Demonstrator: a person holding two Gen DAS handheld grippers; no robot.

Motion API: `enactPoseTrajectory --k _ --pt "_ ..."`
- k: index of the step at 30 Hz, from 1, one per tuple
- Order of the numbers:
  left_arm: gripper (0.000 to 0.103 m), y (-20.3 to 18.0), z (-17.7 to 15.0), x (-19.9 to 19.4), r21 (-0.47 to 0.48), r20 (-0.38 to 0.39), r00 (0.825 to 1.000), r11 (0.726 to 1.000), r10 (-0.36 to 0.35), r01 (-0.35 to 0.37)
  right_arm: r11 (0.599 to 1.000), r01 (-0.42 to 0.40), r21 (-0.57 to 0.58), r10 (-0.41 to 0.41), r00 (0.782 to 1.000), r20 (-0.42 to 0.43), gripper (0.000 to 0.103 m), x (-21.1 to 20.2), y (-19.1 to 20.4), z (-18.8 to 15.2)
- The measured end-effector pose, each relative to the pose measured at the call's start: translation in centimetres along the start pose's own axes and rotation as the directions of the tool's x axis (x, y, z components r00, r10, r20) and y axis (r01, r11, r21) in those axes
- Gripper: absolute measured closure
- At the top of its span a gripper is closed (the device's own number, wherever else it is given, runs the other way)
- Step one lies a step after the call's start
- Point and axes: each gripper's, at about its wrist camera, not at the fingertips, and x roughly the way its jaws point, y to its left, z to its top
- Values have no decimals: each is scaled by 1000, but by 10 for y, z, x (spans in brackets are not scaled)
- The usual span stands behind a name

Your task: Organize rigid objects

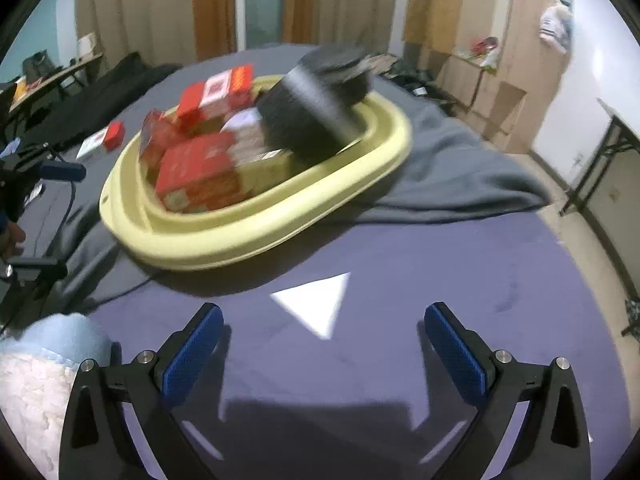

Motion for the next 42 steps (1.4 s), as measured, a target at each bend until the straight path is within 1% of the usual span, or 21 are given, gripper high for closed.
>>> enactPoseTrajectory --k 1,3,4,6,7,8,9,11,13,16,18,19,22,26,29,32,42 --pt "0 3 -5 6 -22 2 1000 1000 0 0 1000 2 -8 -2 1000 -6 0 4 2 1" --pt "0 10 -2 27 -89 -37 999 996 17 -21 999 26 -19 -27 999 -26 0 18 12 6" --pt "0 14 1 37 -127 -57 998 991 24 -31 999 34 -22 -35 999 -21 0 21 15 9" --pt "0 23 2 57 -206 -90 994 975 65 -82 998 53 -18 -53 998 -26 0 26 19 15" --pt "0 28 2 62 -246 -75 995 965 70 -87 998 54 -15 -55 998 -30 0 28 20 16" --pt "0 30 3 62 -262 -59 995 960 82 -95 999 51 -10 -51 998 -33 0 32 18 18" --pt "0 30 5 63 -275 -60 993 955 102 -115 999 45 -5 -45 998 -34 0 33 18 19" --pt "0 28 10 69 -276 -67 990 951 126 -140 999 39 -1 -39 999 -30 0 36 15 16" --pt "0 26 14 73 -273 -71 989 951 132 -147 999 48 -9 -48 998 -31 0 37 17 15" --pt "0 27 16 75 -264 -69 991 955 117 -132 999 43 -5 -43 999 -31 0 34 17 12" --pt "0 22 17 73 -242 -67 990 960 124 -137 999 45 -7 -45 999 -31 0 36 19 12" --pt "0 22 16 72 -237 -63 990 962 123 -134 999 46 -8 -46 999 -29 0 30 16 10" --pt "0 21 13 69 -239 -55 993 964 105 -115 999 39 -6 -39 999 -31 0 29 15 10" --pt "0 19 13 73 -235 -50 993 965 109 -117 999 40 -7 -40 999 -32 0 30 16 11" --pt "0 18 8 68 -235 -52 993 965 108 -117 999 40 -6 -40 999 -32 0 31 16 11" --pt "0 17 10 69 -227 -60 992 966 114 -125 999 40 -6 -40 999 -33 0 31 16 11" --pt "0 19 24 74 -202 -113 989 972 96 -117 999 40 -6 -40 999 -33 0 31 15 12"
